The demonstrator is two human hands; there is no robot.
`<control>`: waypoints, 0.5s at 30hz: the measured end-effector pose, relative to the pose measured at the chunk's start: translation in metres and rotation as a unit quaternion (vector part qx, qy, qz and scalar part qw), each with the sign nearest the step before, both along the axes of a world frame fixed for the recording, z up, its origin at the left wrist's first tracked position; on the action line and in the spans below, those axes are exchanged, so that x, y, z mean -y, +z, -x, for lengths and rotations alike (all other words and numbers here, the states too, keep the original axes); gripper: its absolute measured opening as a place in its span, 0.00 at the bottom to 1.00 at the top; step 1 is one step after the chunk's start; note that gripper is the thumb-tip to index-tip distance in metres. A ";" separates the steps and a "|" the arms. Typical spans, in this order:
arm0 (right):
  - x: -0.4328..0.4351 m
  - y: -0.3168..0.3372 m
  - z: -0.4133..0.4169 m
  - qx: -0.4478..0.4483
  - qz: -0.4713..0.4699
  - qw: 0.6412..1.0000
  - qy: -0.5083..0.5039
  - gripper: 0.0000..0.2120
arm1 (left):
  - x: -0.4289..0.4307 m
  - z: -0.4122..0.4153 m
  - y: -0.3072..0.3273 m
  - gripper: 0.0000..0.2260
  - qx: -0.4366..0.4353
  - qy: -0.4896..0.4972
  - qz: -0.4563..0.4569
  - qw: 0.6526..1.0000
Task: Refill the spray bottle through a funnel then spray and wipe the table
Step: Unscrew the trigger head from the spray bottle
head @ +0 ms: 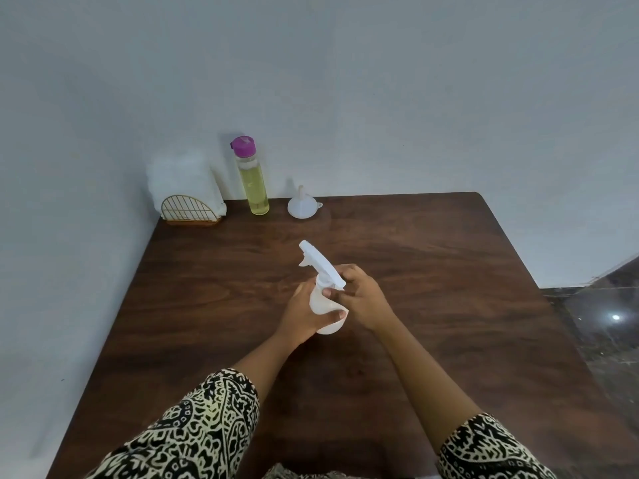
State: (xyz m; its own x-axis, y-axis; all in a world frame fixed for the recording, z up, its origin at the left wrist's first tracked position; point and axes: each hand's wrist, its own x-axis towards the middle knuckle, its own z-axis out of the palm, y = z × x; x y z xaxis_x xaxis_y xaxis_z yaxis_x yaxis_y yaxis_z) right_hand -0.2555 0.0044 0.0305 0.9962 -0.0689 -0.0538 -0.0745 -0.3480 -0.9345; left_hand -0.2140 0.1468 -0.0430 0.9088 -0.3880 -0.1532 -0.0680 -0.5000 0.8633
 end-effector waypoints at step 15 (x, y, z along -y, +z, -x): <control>-0.019 0.003 0.002 0.066 0.054 0.992 -0.093 0.14 | 0.000 0.000 -0.003 0.33 -0.010 0.007 0.008 1.000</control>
State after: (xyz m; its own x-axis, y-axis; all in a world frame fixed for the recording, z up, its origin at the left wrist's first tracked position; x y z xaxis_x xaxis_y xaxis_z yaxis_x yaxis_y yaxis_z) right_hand -0.2580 0.0234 0.0336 0.9637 -0.2497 0.0944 -0.0255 -0.4383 -0.8985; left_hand -0.2138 0.1470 -0.0457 0.9108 -0.3780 -0.1657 -0.0436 -0.4875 0.8720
